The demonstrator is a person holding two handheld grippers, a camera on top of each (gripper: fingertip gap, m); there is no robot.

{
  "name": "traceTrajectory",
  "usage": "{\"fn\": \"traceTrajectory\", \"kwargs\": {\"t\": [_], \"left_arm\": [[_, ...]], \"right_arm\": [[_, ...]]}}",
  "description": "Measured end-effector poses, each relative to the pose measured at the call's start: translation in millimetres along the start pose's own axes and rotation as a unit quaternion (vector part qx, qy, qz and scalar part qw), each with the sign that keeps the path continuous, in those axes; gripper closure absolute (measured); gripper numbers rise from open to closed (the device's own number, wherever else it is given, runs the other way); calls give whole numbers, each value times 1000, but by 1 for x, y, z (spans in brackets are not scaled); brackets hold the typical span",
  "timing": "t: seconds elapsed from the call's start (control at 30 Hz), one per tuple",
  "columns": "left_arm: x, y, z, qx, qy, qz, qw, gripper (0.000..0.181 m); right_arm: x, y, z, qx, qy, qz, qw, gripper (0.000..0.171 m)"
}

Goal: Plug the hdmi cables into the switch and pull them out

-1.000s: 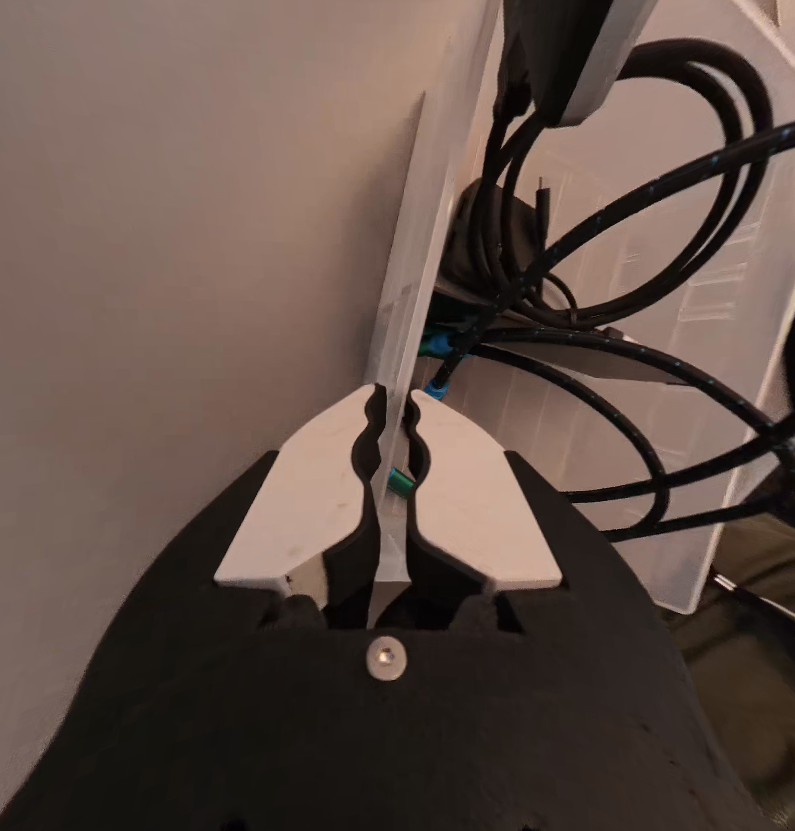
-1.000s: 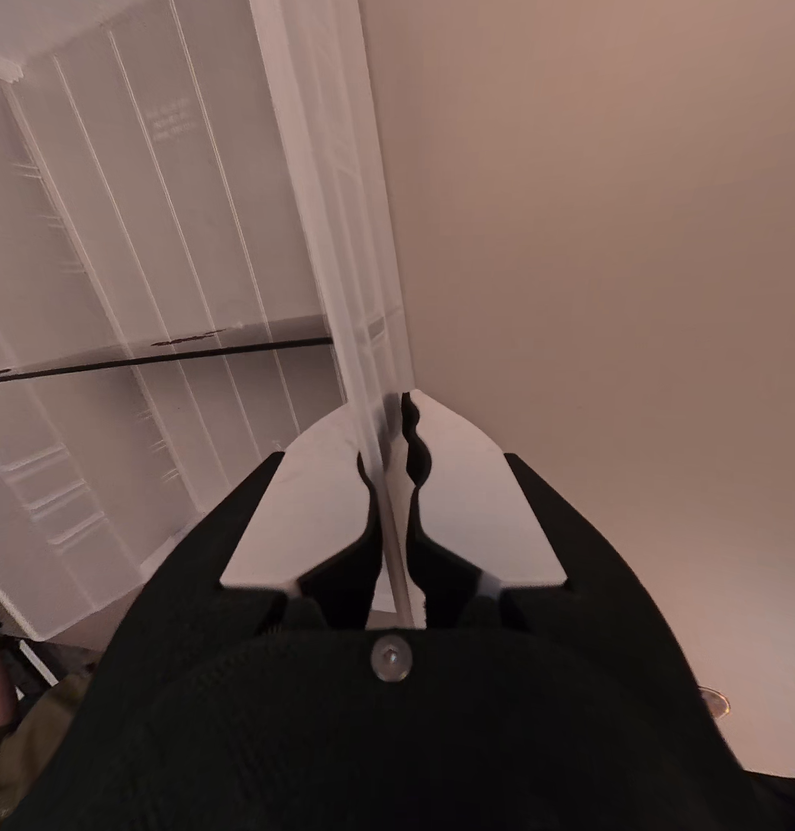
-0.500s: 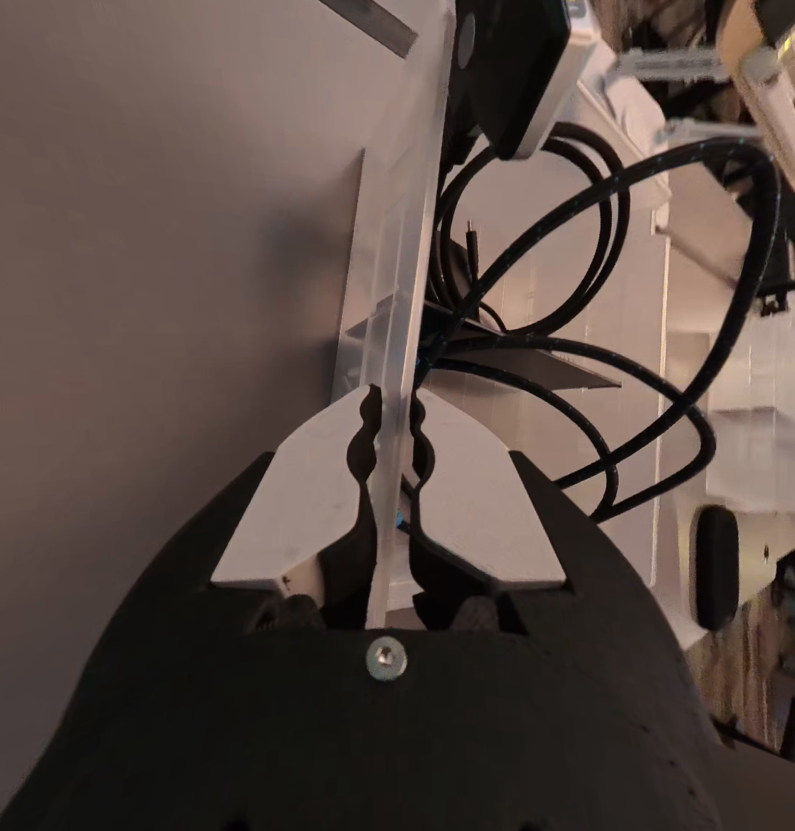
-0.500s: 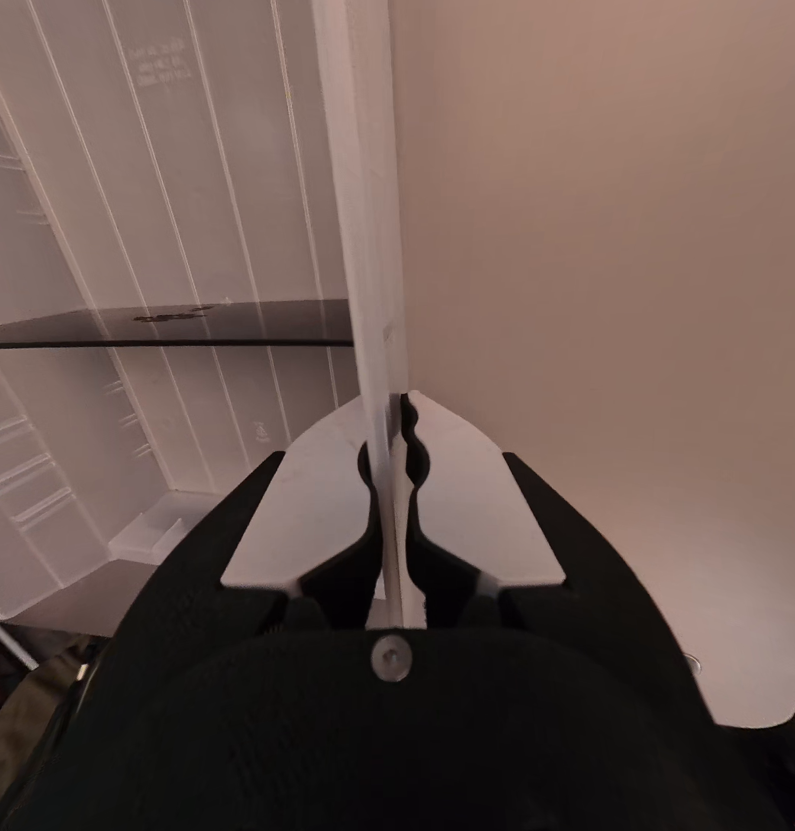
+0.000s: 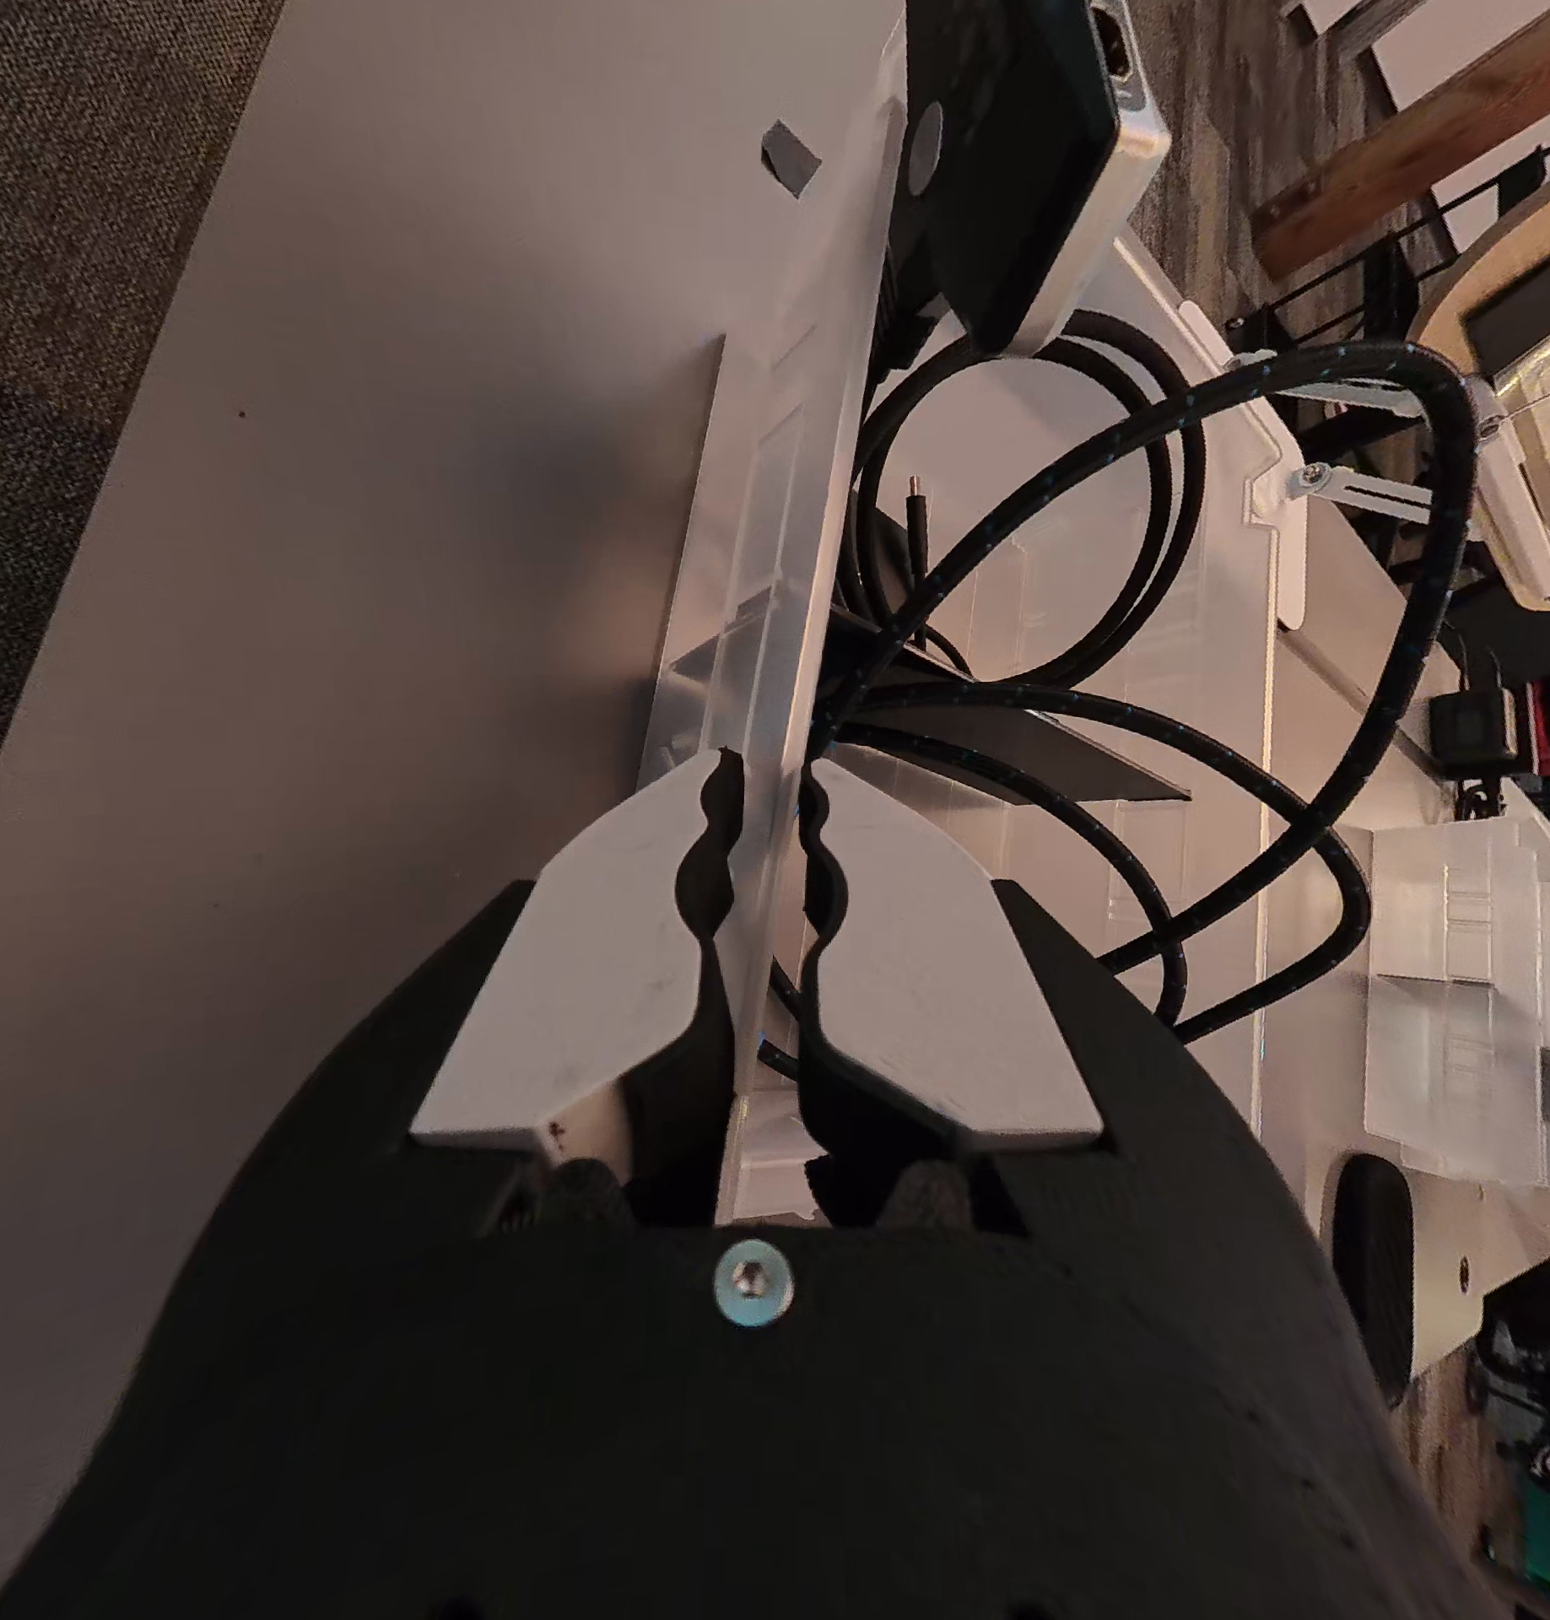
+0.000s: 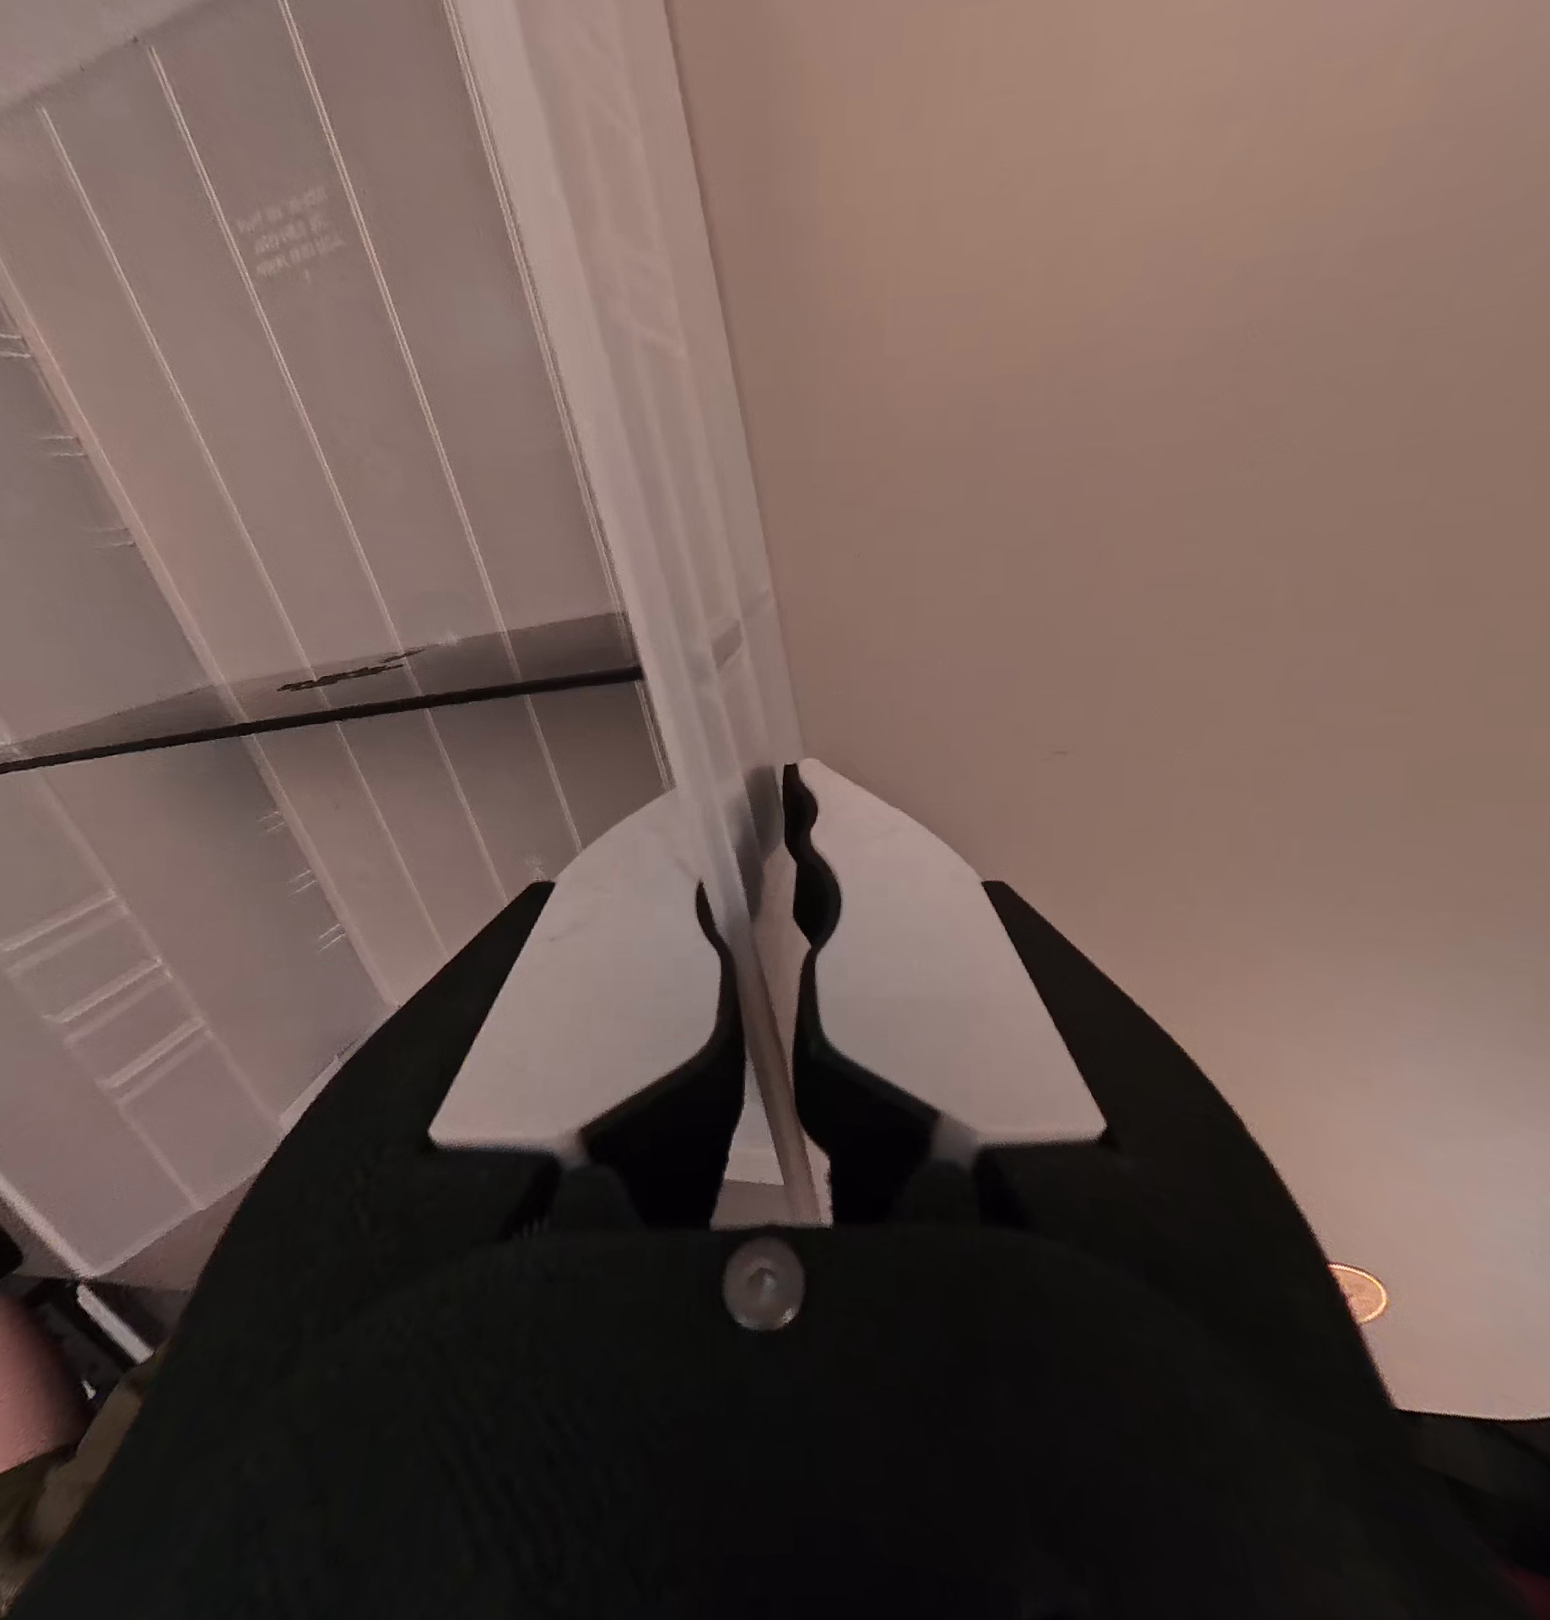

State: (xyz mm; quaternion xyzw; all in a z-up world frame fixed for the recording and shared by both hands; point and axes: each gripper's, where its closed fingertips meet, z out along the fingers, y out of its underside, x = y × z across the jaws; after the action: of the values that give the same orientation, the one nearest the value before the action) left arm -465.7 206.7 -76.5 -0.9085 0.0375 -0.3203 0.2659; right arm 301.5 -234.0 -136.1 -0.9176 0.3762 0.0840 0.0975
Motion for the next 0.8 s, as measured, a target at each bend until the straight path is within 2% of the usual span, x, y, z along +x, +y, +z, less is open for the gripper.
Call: {"fn": "traceTrajectory", "kwargs": {"t": [0.33, 0.7, 0.8], "left_arm": [[0, 2, 0, -1, -1, 7, 1000, 168], [0, 2, -1, -1, 1, 8, 1000, 168], [5, -5, -7, 20, 14, 12, 1000, 169]], "right_arm": [[4, -6, 0, 23, 0, -6, 1000, 165], [-4, -11, 3, 41, 24, -56, 997, 165], [-8, -12, 2, 45, 15, -66, 997, 157]]}}
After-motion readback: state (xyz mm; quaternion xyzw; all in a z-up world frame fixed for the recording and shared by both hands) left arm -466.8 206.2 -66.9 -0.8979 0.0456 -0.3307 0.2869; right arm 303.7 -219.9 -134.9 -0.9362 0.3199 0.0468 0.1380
